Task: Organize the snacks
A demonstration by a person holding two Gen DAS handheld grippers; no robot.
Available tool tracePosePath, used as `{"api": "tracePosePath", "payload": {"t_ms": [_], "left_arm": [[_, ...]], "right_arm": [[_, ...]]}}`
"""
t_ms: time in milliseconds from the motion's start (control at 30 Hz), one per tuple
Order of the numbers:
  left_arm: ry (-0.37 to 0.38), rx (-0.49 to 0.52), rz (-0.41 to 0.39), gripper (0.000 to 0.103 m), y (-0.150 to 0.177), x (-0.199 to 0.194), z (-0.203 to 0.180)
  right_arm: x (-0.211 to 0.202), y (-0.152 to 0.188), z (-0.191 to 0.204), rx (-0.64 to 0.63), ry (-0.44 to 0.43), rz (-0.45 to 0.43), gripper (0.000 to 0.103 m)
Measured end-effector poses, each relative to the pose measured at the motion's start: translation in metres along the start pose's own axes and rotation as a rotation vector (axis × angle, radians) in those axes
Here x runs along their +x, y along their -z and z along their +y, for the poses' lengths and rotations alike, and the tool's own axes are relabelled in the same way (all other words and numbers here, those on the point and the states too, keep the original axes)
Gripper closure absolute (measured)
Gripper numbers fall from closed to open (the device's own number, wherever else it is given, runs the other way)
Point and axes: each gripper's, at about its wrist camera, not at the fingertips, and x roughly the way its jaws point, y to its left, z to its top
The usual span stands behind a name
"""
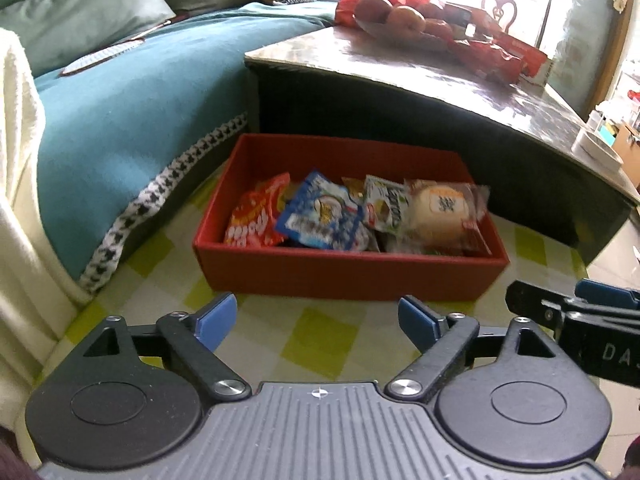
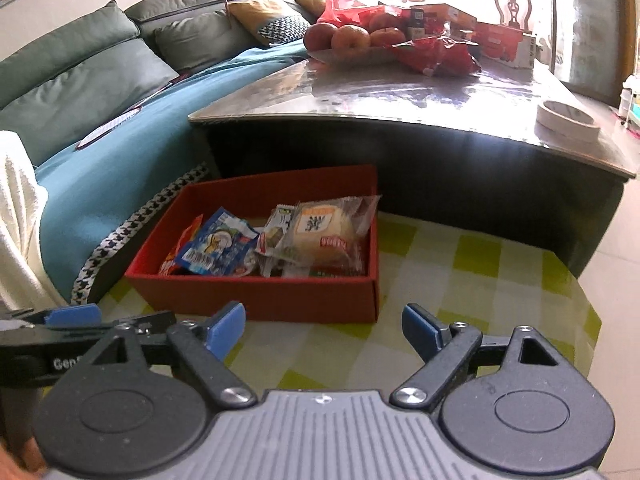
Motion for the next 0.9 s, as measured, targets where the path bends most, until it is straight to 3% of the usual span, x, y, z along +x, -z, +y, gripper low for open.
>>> {"api": "tracePosePath", "payload": {"t_ms": [433, 900], "left_arm": [[-0.020, 0.019, -0.043, 0.005, 0.024, -0.032, -0.001], [-0.039, 0.026, -0.119, 0.000, 0.042, -0.065, 0.002]], "right_arm": [[-0.023, 0.026, 0.005, 0.004, 0.008, 0.009, 0.015], [-0.050, 0.036, 0.008, 0.011, -0.036, -0.038, 0.014]]}}
